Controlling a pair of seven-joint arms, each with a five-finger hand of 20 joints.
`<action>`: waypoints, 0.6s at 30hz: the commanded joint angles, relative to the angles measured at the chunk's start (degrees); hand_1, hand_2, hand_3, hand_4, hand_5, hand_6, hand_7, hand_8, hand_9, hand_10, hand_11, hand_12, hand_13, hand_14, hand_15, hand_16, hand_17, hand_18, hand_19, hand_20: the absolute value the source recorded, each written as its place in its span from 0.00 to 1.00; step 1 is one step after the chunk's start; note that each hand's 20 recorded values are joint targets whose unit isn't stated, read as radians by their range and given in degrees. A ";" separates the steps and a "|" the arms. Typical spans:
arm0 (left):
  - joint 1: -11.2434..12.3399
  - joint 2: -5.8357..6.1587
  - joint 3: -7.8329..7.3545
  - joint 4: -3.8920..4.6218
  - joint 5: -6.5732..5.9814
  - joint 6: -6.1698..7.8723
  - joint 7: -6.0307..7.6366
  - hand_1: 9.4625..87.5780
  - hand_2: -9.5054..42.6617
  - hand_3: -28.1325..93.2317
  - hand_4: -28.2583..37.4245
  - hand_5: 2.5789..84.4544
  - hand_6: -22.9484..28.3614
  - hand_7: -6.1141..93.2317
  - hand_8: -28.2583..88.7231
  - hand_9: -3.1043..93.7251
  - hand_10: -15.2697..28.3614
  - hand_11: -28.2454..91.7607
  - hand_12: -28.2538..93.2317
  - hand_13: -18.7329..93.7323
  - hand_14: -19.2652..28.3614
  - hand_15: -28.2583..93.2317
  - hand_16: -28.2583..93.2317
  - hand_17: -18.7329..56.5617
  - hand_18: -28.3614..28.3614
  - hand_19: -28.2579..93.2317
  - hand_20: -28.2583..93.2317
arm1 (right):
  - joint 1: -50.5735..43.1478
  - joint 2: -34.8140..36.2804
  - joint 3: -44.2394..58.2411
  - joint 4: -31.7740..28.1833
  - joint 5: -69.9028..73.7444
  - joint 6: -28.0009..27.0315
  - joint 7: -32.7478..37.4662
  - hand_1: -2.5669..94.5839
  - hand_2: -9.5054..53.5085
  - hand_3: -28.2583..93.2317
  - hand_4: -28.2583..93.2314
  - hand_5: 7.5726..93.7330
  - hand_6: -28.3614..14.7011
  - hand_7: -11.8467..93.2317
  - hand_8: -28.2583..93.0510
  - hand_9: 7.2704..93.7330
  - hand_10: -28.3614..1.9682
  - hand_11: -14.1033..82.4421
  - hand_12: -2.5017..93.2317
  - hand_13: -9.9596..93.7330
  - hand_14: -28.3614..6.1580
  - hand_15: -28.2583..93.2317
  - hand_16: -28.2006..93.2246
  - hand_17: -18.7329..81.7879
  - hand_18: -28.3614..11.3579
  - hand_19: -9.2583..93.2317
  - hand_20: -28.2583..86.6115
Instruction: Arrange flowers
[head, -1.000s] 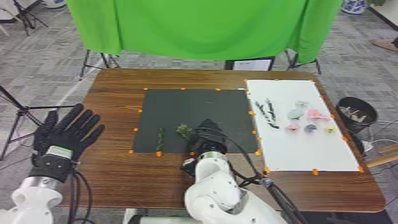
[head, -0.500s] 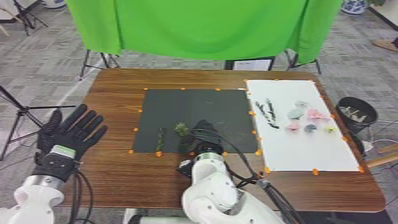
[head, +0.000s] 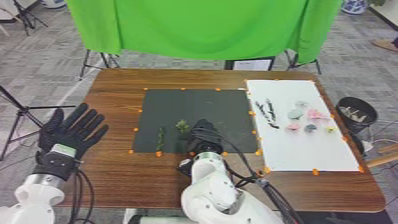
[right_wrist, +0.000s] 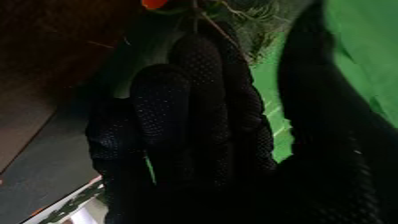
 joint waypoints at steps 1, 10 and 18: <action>1.25 0.01 -0.32 -0.54 1.60 0.78 2.45 0.33 0.25 0.80 0.03 0.44 0.64 0.24 0.17 0.36 0.74 0.43 0.33 0.37 0.75 0.53 0.17 0.16 0.75 0.52 0.27 | -0.04 1.89 -0.81 -0.67 0.96 0.50 -1.70 0.36 0.00 0.90 0.00 0.72 0.52 0.46 0.14 0.78 0.37 0.62 0.37 0.75 0.27 0.79 0.52 0.60 0.00 1.00 0.62; 3.25 0.24 -1.09 -0.95 -0.55 -1.12 6.02 0.31 0.13 0.78 0.08 0.42 0.64 0.25 0.16 0.32 0.74 0.43 0.33 0.34 0.74 0.53 0.17 0.16 0.75 0.51 0.28 | 1.48 4.12 -1.65 -2.58 1.68 1.75 -1.80 0.33 0.00 0.89 0.00 0.68 0.49 0.47 0.14 0.74 0.33 0.64 0.38 0.72 0.24 0.80 0.52 0.60 0.00 0.99 0.62; 3.69 0.08 -1.45 -1.22 -2.29 -0.68 6.67 0.31 0.16 0.78 0.07 0.41 0.64 0.24 0.16 0.33 0.74 0.42 0.33 0.34 0.74 0.53 0.18 0.16 0.75 0.50 0.28 | 1.79 5.58 -2.44 -3.46 0.58 2.02 -3.24 0.33 0.00 0.88 0.00 0.65 0.47 0.44 0.13 0.73 0.30 0.64 0.37 0.72 0.23 0.81 0.51 0.60 0.00 0.99 0.61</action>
